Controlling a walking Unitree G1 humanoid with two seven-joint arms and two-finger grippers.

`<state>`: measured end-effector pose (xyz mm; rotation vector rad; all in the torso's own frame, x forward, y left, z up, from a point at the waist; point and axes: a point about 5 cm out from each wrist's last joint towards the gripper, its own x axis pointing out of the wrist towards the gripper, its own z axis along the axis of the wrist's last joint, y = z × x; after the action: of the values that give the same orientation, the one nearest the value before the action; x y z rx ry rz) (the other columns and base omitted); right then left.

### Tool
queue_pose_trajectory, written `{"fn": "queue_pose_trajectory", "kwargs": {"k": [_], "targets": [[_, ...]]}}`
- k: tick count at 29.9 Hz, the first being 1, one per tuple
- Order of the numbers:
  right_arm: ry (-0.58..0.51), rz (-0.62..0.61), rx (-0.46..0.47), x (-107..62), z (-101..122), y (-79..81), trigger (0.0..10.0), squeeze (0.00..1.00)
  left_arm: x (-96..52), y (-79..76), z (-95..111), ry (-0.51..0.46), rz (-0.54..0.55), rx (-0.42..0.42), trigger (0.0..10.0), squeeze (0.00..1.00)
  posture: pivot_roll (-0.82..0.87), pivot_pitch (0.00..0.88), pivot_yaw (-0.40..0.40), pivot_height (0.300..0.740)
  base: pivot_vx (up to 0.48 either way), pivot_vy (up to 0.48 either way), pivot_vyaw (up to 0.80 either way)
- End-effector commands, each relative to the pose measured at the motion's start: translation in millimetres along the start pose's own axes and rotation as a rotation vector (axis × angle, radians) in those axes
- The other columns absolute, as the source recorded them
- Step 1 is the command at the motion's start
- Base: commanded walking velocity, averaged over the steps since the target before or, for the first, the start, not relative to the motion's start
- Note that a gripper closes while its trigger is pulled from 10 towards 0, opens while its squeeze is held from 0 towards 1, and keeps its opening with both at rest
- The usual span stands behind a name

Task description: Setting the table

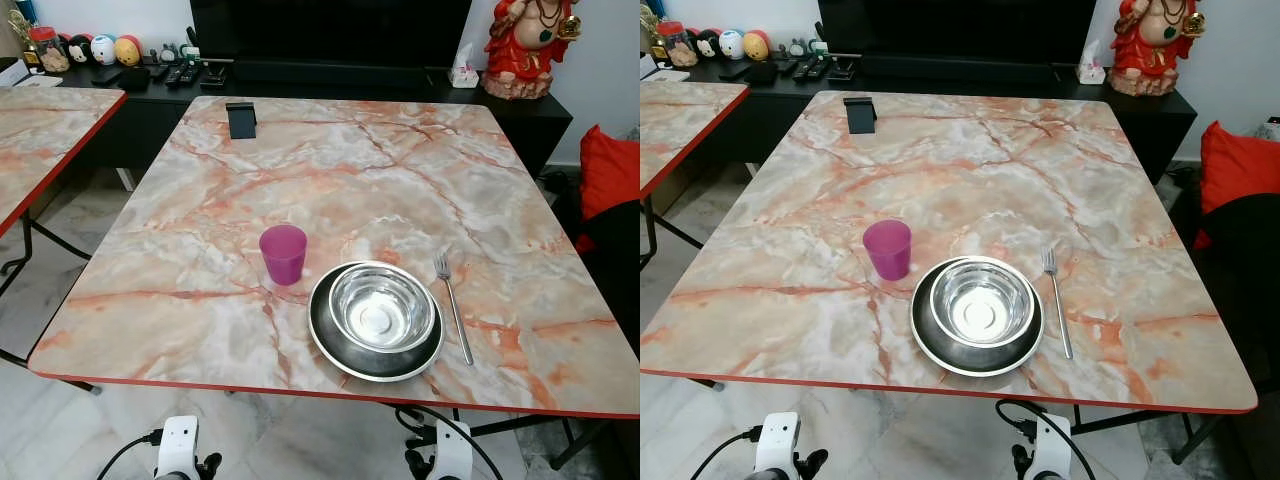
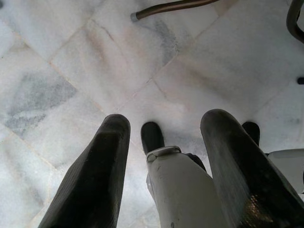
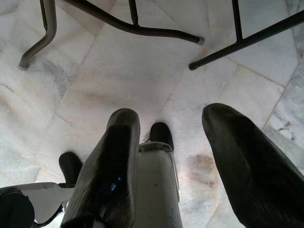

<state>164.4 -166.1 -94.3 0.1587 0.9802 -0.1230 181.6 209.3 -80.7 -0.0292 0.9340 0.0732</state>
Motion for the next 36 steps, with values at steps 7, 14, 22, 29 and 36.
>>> {"fn": "queue_pose_trajectory", "kwargs": {"k": [7, 14, 22, 29, 36], "targets": [[0.018, 0.000, 0.003, -1.2, -5.8, -2.8, 10.0, 0.00, -7.0, 28.1, -10.3, 0.025, 0.037, 0.011, 10.0, 0.00, -0.09, 0.000, -0.020, 0.740, 0.000, 0.000, 0.00], [0.017, -0.002, 0.007, -1.4, -6.0, -4.0, 10.0, 0.00, -10.9, 39.6, -16.0, 0.036, 0.050, -0.009, 10.0, 0.00, -0.09, 0.000, -0.023, 0.740, 0.000, 0.000, 0.00], [0.014, 0.001, 0.010, -1.2, -5.2, -4.0, 10.0, 0.00, -10.1, 38.2, -14.8, 0.040, 0.048, -0.021, 10.0, 0.00, -0.09, 0.000, -0.024, 0.740, 0.000, 0.254, 0.00], [0.014, 0.000, 0.016, -1.3, -5.5, -4.2, 10.0, 0.00, -6.8, 26.8, -12.2, 0.037, 0.038, -0.025, 10.0, 0.00, -0.09, 0.000, -0.023, 0.740, 0.000, 0.337, 0.00], [0.014, 0.005, 0.010, -1.3, -5.2, -3.9, 10.0, 0.00, -6.2, 24.2, -12.2, 0.035, 0.036, -0.032, 10.0, 0.00, -0.09, 0.000, -0.023, 0.740, 0.000, 0.325, 0.00]]}}
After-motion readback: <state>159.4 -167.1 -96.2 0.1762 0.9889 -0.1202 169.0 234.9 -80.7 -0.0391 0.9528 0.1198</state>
